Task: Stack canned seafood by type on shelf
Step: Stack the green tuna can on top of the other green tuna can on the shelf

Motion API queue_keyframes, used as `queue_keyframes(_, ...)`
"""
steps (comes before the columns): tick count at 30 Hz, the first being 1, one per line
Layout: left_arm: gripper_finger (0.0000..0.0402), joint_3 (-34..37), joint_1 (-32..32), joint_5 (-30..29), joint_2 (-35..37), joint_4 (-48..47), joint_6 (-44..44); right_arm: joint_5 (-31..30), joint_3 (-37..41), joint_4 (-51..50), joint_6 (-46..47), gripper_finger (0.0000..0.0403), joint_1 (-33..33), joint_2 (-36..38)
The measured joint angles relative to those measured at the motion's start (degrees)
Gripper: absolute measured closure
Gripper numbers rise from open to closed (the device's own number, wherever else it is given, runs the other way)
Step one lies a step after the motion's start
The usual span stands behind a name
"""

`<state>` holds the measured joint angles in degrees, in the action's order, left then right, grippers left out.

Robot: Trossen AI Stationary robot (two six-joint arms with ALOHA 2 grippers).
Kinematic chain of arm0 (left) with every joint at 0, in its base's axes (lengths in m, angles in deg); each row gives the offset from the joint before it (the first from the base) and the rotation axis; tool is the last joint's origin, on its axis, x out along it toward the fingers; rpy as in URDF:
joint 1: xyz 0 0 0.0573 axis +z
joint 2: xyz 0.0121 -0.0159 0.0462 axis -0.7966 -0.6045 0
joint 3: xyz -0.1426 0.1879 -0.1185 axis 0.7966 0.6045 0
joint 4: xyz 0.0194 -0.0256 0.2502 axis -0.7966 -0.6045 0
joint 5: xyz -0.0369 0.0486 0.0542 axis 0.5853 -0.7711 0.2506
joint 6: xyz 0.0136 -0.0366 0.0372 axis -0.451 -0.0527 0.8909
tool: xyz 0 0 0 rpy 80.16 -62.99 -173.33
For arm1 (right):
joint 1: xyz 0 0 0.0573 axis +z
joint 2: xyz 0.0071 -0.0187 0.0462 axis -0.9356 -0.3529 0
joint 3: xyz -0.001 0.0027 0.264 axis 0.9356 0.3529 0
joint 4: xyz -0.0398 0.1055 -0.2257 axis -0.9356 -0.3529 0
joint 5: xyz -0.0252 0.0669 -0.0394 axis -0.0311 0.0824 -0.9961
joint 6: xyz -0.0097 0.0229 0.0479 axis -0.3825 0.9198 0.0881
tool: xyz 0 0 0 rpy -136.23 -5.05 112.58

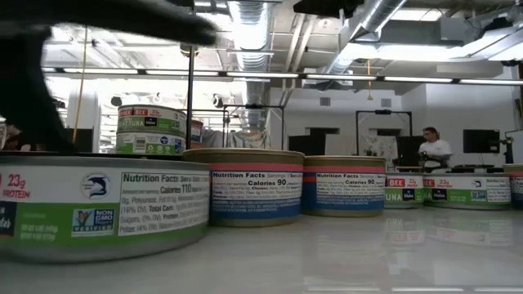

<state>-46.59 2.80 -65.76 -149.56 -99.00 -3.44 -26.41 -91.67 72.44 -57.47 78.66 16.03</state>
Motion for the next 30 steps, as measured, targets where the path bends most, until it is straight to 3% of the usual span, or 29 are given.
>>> queue_keyframes(4, 0.0229, 0.02, 2.58, 3.58, 0.00, -1.78, -0.01, -0.04, -0.42, -6.85, 2.28, 0.0042, 1.74, 2.33)
queue_keyframes(10, 0.0229, -1.18, 0.91, 6.11, 0.54, -1.23, 0.40, 1.19, -1.50, -28.07, 17.06, 0.0042, 6.93, 5.33)
queue_keyframes(13, 0.0229, -1.53, 0.55, 10.69, 0.98, -0.78, 1.99, 1.29, -1.38, -36.96, 24.57, 0.0042, 10.38, 5.16)
queue_keyframes(18, 0.0229, -1.17, 0.60, 12.36, 1.03, 6.91, 7.57, 0.93, -1.40, -39.63, 31.32, 0.0042, 15.47, 4.68)
queue_keyframes(21, 0.0229, -0.87, 1.32, 7.59, 0.92, 12.01, 13.88, -0.48, -1.43, -37.21, 31.69, 0.0042, 17.84, 4.78)
queue_keyframes(27, 0.0229, -0.83, 4.15, -10.73, 0.92, 21.56, 24.40, -2.03, -1.49, -35.05, 33.78, 0.0042, 21.00, 4.83)
queue_keyframes(30, 0.0229, -0.83, 5.84, -12.85, 0.92, 24.37, 27.70, -2.13, -1.49, -35.32, 35.37, 0.0042, 22.56, 4.83)
